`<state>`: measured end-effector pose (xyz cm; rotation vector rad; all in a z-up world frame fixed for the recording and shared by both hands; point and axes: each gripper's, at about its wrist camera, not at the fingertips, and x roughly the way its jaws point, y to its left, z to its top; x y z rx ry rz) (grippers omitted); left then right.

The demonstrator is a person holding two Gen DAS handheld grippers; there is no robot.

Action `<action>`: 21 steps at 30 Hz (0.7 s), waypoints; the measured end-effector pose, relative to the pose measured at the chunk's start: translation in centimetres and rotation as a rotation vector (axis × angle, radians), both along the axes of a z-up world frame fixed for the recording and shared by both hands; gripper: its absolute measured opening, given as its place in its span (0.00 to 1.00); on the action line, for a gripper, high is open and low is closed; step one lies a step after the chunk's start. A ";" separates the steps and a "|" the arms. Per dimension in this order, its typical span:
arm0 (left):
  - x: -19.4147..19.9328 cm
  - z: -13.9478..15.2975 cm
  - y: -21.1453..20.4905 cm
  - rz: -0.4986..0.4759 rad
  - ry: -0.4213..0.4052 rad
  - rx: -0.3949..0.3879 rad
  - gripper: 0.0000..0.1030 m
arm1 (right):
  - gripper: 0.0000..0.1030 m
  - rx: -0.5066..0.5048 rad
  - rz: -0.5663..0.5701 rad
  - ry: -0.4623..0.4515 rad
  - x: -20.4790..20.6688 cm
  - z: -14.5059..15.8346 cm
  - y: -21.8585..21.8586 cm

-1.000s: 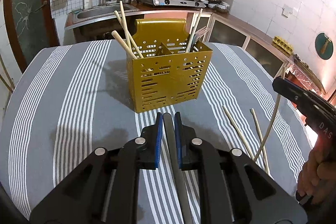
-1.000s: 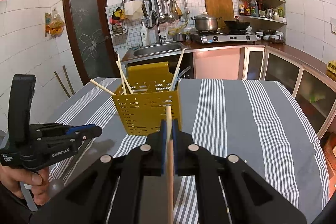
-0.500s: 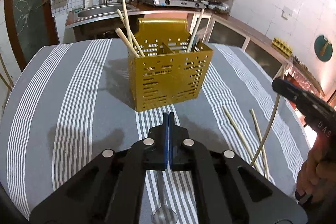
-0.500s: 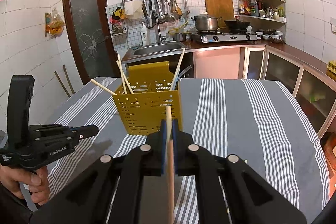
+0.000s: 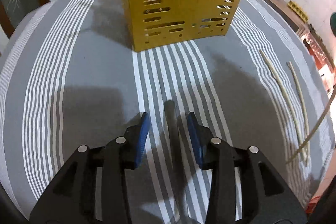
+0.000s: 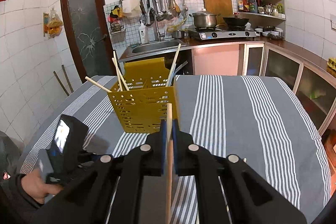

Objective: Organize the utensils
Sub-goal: 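Lift the spoon with the left tool while the right tool lifts the chopstick toward the holder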

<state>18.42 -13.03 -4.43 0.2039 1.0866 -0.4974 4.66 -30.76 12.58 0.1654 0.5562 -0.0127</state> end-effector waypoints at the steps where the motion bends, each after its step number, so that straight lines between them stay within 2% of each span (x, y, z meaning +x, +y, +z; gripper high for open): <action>1: 0.1 0.1 -0.1 -0.001 0.004 0.006 0.32 | 0.06 0.000 -0.001 0.000 0.0 0.0 0.0; 2: 0.2 0.0 -0.3 -0.009 0.002 0.013 0.25 | 0.06 0.003 -0.003 -0.001 0.1 0.0 -0.1; 3: 0.2 -0.1 -0.6 -0.021 -0.007 0.030 0.09 | 0.06 0.007 -0.004 -0.003 0.1 0.1 -0.2; 4: 0.1 -0.2 -0.8 -0.029 -0.020 0.047 0.07 | 0.06 0.009 -0.003 -0.006 0.2 0.1 -0.2; 7: 0.2 0.3 -0.3 -0.009 -0.015 0.022 0.07 | 0.06 0.008 -0.001 -0.011 0.0 0.2 0.0; 10: -0.3 2.3 0.4 0.025 -0.037 -0.067 0.07 | 0.06 0.004 -0.001 -0.015 -0.1 0.4 0.0; 16: -2.0 9.4 2.2 0.053 -0.186 -0.210 0.08 | 0.06 0.005 -0.002 -0.042 -0.6 1.2 0.1; 21: -3.2 13.1 3.2 0.057 -0.277 -0.252 0.08 | 0.06 0.003 0.004 -0.049 -0.7 1.4 0.1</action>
